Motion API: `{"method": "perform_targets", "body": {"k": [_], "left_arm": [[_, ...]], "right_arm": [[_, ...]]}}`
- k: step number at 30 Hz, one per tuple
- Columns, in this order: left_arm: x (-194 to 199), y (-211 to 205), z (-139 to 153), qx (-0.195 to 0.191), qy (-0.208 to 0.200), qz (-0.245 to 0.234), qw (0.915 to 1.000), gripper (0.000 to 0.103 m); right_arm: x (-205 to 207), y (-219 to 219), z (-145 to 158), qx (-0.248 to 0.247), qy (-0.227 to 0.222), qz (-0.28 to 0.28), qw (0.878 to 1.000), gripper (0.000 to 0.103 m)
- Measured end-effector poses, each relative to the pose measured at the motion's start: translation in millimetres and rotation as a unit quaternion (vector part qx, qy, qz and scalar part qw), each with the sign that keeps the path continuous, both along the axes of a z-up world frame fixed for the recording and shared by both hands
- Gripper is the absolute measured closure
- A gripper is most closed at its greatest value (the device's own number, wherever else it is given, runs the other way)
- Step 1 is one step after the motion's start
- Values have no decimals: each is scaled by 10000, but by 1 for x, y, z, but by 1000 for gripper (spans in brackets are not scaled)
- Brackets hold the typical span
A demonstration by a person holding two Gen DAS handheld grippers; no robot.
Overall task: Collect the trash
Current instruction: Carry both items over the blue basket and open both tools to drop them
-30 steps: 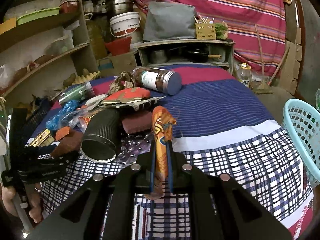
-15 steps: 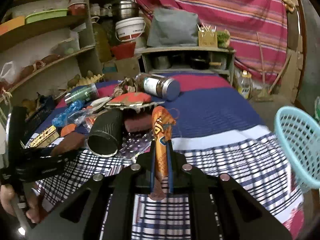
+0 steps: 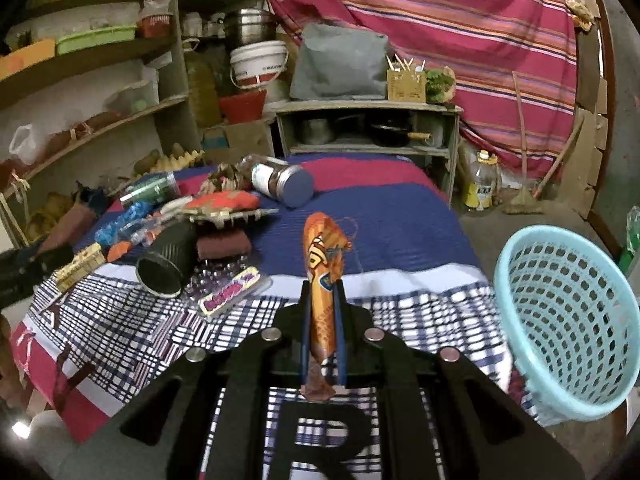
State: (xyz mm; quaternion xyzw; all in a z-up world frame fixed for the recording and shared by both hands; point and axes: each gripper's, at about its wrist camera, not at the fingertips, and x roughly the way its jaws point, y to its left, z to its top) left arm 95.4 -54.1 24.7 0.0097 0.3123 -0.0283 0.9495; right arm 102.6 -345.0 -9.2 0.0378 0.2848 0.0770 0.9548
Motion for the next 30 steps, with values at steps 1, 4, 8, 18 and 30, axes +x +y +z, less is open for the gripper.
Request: {"method": "perform_targets", "body": {"k": [1, 4, 8, 18, 30], "left_arm": [[1, -9, 8, -43, -90, -72, 9999, 39], [8, -34, 24, -186, -178, -310, 9992, 39], [22, -71, 33, -134, -323, -571, 9978, 39], [39, -201, 17, -132, -272, -1710, 9848, 39], [59, -337, -23, -260, 244, -2672, 9630, 39]], "right_arm": [[-1, -3, 4, -10, -62, -2, 10000, 93], [-5, -22, 25, -140, -335, -84, 9993, 93], [-8, -53, 43, -323, -482, -291, 9979, 93], [-18, -169, 49, -288, -365, -1105, 9928, 93], [-16, -241, -2, -8, 139, -1706, 9853, 93]]}}
